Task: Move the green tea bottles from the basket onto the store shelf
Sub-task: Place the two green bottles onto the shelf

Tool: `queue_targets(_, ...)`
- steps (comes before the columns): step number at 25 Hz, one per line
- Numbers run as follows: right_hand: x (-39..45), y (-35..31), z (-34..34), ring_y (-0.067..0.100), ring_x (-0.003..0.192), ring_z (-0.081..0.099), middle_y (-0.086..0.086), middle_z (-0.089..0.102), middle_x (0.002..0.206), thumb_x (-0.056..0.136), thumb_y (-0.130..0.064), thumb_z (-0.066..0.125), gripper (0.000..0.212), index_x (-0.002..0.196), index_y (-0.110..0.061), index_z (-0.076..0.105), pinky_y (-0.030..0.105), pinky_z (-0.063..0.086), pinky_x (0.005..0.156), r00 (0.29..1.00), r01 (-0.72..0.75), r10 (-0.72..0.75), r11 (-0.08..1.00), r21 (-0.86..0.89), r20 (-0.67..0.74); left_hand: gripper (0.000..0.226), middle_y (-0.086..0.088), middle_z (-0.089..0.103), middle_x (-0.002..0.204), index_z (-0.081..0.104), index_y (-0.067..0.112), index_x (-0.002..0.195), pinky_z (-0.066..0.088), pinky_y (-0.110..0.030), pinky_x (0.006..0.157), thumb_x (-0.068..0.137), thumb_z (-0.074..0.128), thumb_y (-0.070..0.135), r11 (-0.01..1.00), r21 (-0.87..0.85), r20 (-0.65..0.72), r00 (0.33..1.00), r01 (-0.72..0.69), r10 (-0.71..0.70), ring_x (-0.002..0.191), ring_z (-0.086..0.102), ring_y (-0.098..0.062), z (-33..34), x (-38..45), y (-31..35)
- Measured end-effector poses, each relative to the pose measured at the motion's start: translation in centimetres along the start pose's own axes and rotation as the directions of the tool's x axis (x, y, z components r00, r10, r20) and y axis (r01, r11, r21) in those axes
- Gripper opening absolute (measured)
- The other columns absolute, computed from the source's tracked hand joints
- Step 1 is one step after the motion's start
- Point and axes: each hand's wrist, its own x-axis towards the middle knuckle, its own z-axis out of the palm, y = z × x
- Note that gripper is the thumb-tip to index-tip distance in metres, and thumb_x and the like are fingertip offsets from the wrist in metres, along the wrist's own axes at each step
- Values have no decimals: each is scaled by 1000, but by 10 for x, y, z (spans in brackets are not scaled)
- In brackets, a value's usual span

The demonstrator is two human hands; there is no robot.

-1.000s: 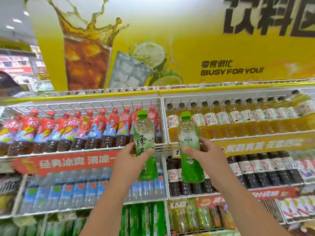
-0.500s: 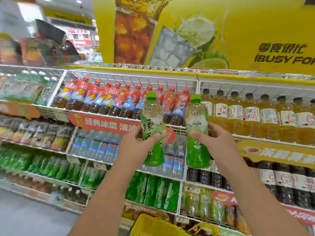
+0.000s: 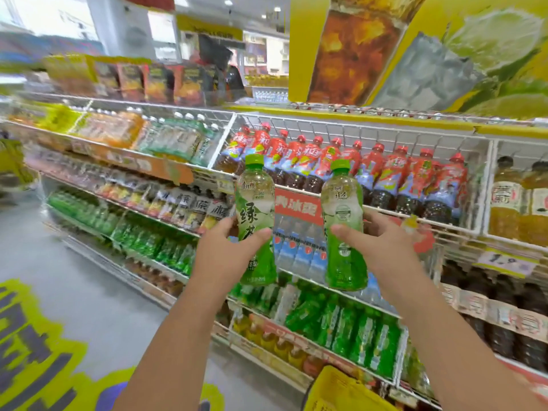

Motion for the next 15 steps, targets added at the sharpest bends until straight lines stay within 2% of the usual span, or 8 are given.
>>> queue_targets(3,0,-4,89,17,90,78,-5,81,99,80,-27,88,42,120,-24,75,38,60,77,999,0,-1,999,36,42,70,10,63,128,56,20,141,45,-29,88,83,76,55,1000,20,-31,999,-21,21,111,59,-13,-79,20,-28)
queue_targets(5,-2,-9,143,17,90,78,-4,81,100,81,-27,88,43,121,-24,74,38,61,76,997,-7,3,998,55,76,79,17,57,119,49,18,148,44,-26,85,84,75,55,999,20,-76,996,-40,41,101,55,-9,-130,34,-45)
queue_targets(7,-5,-16,197,14,88,78,-7,81,99,82,-27,87,38,119,-27,74,37,62,73,992,-12,4,998,63,125,83,15,56,122,51,20,147,47,-32,95,79,76,61,999,24,-106,994,-22,24,108,56,-12,-181,44,-63)
queue_targets(9,-7,-23,243,10,84,78,-10,81,96,84,-28,86,36,118,-31,74,34,61,69,985,-15,4,998,61,174,91,8,59,138,52,21,148,50,-44,104,73,76,66,999,35,-142,990,-2,7,123,57,-18,-222,52,-76)
queue_targets(10,-6,-27,264,10,84,78,-11,80,97,83,-30,87,38,119,-32,73,34,61,69,981,-20,9,998,57,193,91,8,60,139,54,22,146,50,-47,105,71,77,67,1000,29,-156,988,6,-2,125,58,-18,-240,56,-82)
queue_targets(12,1,-33,306,13,87,78,-11,80,99,81,-32,88,43,121,-32,72,41,64,74,975,-37,24,998,55,223,84,9,66,129,62,24,135,55,-45,98,65,76,69,999,9,-189,981,39,-37,117,63,-17,-274,70,-97)
queue_targets(14,12,-37,342,12,89,78,-12,80,98,81,-32,88,42,119,-33,73,42,63,78,967,-42,28,998,52,252,62,12,67,120,65,26,122,55,-38,92,72,80,60,997,-29,-210,975,70,-75,111,64,-14,-300,84,-113)
queue_targets(15,19,-37,359,11,87,78,-14,80,96,81,-31,88,39,117,-33,73,40,62,78,963,-45,29,998,54,266,54,14,66,118,65,28,121,54,-34,89,76,81,55,996,-49,-215,973,79,-88,109,64,-11,-310,93,-121)
